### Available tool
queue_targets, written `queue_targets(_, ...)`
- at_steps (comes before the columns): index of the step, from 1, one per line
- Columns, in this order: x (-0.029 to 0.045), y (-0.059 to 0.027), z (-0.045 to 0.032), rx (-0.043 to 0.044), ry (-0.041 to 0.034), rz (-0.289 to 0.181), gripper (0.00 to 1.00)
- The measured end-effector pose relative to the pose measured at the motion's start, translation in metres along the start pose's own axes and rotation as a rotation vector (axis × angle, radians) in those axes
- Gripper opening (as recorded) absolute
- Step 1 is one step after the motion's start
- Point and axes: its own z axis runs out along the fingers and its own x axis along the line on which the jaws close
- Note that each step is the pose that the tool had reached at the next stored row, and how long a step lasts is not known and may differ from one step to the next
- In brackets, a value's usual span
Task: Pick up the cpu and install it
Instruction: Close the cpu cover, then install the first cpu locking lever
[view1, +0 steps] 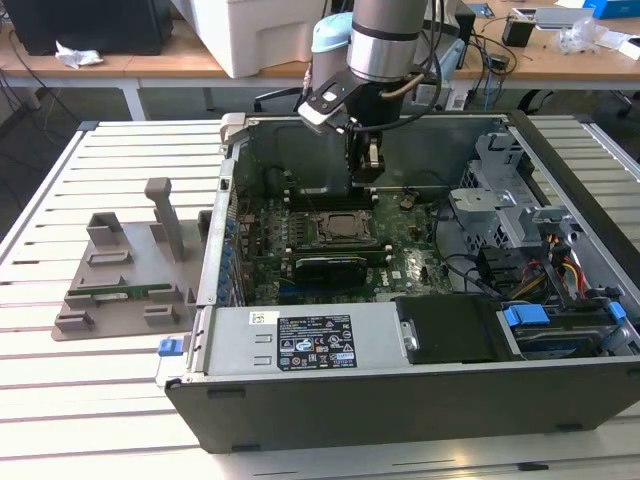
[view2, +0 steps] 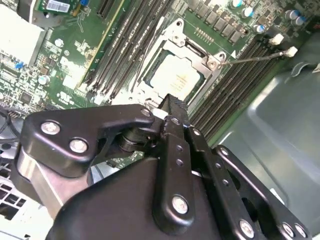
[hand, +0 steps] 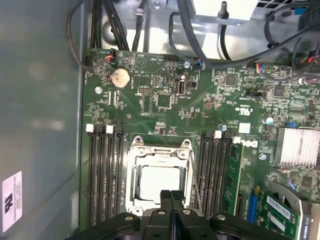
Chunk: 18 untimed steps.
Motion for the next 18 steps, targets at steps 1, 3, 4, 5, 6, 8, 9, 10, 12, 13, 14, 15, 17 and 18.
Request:
queue_targets(1, 0.0, 0.0, 0.0, 0.0, 0.0, 0.0, 0.11)
queue_targets(3, 0.0, 0.0, -0.0002, 0.0001, -0.0002, 0.0, 0.11)
queue_targets(4, 0.0, 0.0, -0.0003, 0.0001, -0.0002, 0.0, 0.11)
queue_targets(5, 0.0, 0.0, -0.0003, 0.0001, -0.0002, 0.0, 0.11)
queue_targets(6, 0.0, 0.0, -0.0003, 0.0001, -0.0002, 0.0, 0.11)
queue_targets(8, -0.0001, 0.0, -0.0004, 0.0001, -0.0003, 0.0, 0.11)
queue_targets(9, 0.0, 0.0, -0.0004, 0.0001, -0.0002, 0.0, 0.11)
queue_targets(10, 0.0, 0.0, -0.0004, 0.0001, -0.0002, 0.0, 0.11)
queue_targets(12, -0.0001, 0.0, -0.0005, 0.0001, -0.0002, 0.0, 0.11)
queue_targets(13, 0.0, -0.0001, -0.0005, 0.0001, -0.0002, 0.0, 0.11)
queue_targets(14, -0.0001, -0.0001, -0.0006, 0.0001, -0.0002, 0.0, 0.11)
queue_targets(15, -0.0001, -0.0001, -0.0006, 0.0001, -0.0003, -0.001, 0.11)
queue_targets(17, -0.0001, -0.0001, -0.0006, -0.003, -0.0052, -0.058, 0.11)
queue_targets(18, -0.0001, -0.0001, -0.0006, -0.0046, -0.0078, -0.087, 0.11)
